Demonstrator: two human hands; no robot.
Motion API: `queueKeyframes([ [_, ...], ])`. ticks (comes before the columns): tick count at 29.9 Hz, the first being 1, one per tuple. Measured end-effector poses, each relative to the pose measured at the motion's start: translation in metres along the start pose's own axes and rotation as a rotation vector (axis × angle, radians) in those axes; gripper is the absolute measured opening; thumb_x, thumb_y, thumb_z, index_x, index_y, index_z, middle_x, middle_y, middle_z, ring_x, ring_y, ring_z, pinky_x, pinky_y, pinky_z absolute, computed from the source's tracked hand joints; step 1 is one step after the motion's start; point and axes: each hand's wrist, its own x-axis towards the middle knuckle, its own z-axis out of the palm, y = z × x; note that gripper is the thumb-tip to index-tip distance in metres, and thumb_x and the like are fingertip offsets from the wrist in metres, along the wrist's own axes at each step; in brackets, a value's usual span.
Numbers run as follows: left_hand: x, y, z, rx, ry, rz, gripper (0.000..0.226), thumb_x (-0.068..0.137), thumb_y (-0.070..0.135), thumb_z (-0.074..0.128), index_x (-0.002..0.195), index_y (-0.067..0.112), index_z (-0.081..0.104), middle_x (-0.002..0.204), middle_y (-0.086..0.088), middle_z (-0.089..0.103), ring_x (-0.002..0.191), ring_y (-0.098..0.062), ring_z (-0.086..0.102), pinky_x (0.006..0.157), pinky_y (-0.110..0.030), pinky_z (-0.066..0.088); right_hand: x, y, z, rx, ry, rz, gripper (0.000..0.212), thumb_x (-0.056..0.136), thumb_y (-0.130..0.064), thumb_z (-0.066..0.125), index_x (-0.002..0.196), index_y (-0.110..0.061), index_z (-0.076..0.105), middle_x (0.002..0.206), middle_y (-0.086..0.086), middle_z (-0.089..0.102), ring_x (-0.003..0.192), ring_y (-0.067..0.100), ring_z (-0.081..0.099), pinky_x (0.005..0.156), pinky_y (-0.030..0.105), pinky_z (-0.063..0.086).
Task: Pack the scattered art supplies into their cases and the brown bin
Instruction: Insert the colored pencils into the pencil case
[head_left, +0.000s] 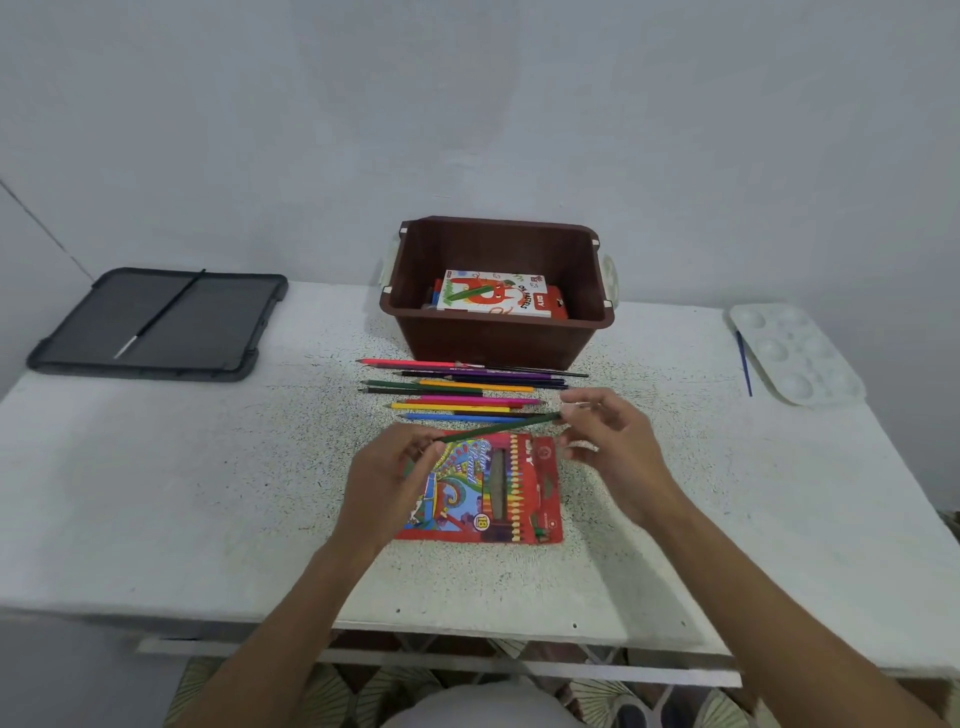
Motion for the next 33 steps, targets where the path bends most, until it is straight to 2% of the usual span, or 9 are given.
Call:
queueKeyframes([
  [3, 0.001, -0.008, -0.005, 0.018, 0.010, 0.017, 0.037, 0.082, 0.043, 0.058, 0.101, 0.012, 0.066, 0.093, 0.011, 0.066, 0.080, 0.007, 0.065, 0.058, -0.008, 0.050, 0.007, -0.003, -0.020, -0.294, -0.112, -0.057, 0.008, 0.088, -0.012, 0.070, 0.096, -0.011, 0.072, 0.087, 0.009, 0.071, 0.074, 0.016, 0.063, 0.068, 0.030, 0.056],
  [6, 0.001, -0.012, -0.003, 0.044, 0.010, 0.053, 0.038, 0.087, 0.047, 0.058, 0.102, 0.012, 0.066, 0.096, 0.006, 0.068, 0.080, 0.000, 0.065, 0.062, -0.017, 0.055, 0.010, -0.001, -0.028, -0.668, -0.230, -0.146, 0.008, 0.089, -0.017, 0.070, 0.094, -0.023, 0.073, 0.089, -0.008, 0.072, 0.077, 0.005, 0.061, 0.064, 0.023, 0.052],
  [9, 0.002, -0.013, -0.001, 0.060, -0.006, 0.112, 0.036, 0.087, 0.047, 0.059, 0.102, 0.015, 0.067, 0.094, 0.006, 0.068, 0.084, -0.003, 0.066, 0.064, -0.027, 0.059, 0.011, 0.008, -0.031, -1.069, -0.326, -0.363, 0.016, 0.092, -0.019, 0.066, 0.107, -0.023, 0.072, 0.098, -0.014, 0.068, 0.081, 0.003, 0.057, 0.068, 0.020, 0.045],
  [11, 0.002, -0.014, 0.002, 0.095, -0.042, 0.128, 0.036, 0.084, 0.045, 0.059, 0.106, 0.018, 0.067, 0.101, 0.007, 0.066, 0.090, -0.004, 0.063, 0.067, -0.028, 0.059, 0.010, 0.019, -0.035, -1.218, -0.310, -0.514, 0.019, 0.092, -0.018, 0.066, 0.109, -0.020, 0.072, 0.098, -0.007, 0.067, 0.085, 0.009, 0.053, 0.070, 0.024, 0.041],
  [14, -0.004, -0.021, 0.004, 0.179, -0.104, 0.083, 0.051, 0.080, 0.056, 0.059, 0.121, 0.026, 0.062, 0.123, 0.007, 0.055, 0.108, -0.002, 0.052, 0.076, -0.020, 0.054, 0.010, 0.028, -0.052, -1.275, -0.239, -0.554, 0.015, 0.087, -0.011, 0.070, 0.101, -0.015, 0.072, 0.089, 0.000, 0.059, 0.082, 0.018, 0.053, 0.066, 0.028, 0.039],
  [17, -0.012, -0.039, 0.002, 0.223, -0.198, 0.061, 0.073, 0.074, 0.075, 0.058, 0.133, 0.034, 0.051, 0.143, 0.008, 0.039, 0.128, -0.005, 0.036, 0.098, -0.036, 0.049, 0.009, 0.030, -0.079, -1.362, -0.223, -0.537, 0.015, 0.084, -0.008, 0.073, 0.096, -0.017, 0.073, 0.083, -0.001, 0.059, 0.075, 0.022, 0.056, 0.061, 0.027, 0.036],
  [20, -0.019, -0.058, -0.001, 0.323, -0.325, 0.114, 0.094, 0.063, 0.089, 0.051, 0.142, 0.040, 0.036, 0.158, 0.011, 0.015, 0.145, -0.011, 0.013, 0.114, -0.044, 0.025, 0.006, 0.026, -0.110, -1.429, -0.213, -0.514, 0.017, 0.080, -0.007, 0.077, 0.091, -0.020, 0.073, 0.080, -0.002, 0.061, 0.070, 0.020, 0.055, 0.057, 0.027, 0.038],
  [24, -0.026, -0.067, 0.002, 0.395, -0.415, 0.113, 0.105, 0.060, 0.090, 0.055, 0.148, 0.043, 0.025, 0.160, 0.017, -0.009, 0.147, -0.005, -0.014, 0.115, -0.040, 0.009, 0.004, 0.022, -0.139, -1.497, -0.178, -0.486, 0.023, 0.072, -0.005, 0.083, 0.085, -0.022, 0.074, 0.075, -0.004, 0.059, 0.064, 0.021, 0.054, 0.049, 0.028, 0.040],
  [33, -0.022, -0.069, 0.012, 0.396, -0.379, 0.116, 0.098, 0.066, 0.087, 0.052, 0.148, 0.041, 0.027, 0.161, 0.014, -0.007, 0.147, -0.005, -0.014, 0.115, -0.042, 0.013, -0.008, 0.040, -0.109, -1.483, -0.223, -0.475, 0.019, 0.074, -0.015, 0.082, 0.088, -0.024, 0.075, 0.075, -0.005, 0.058, 0.061, 0.017, 0.056, 0.047, 0.018, 0.029],
])
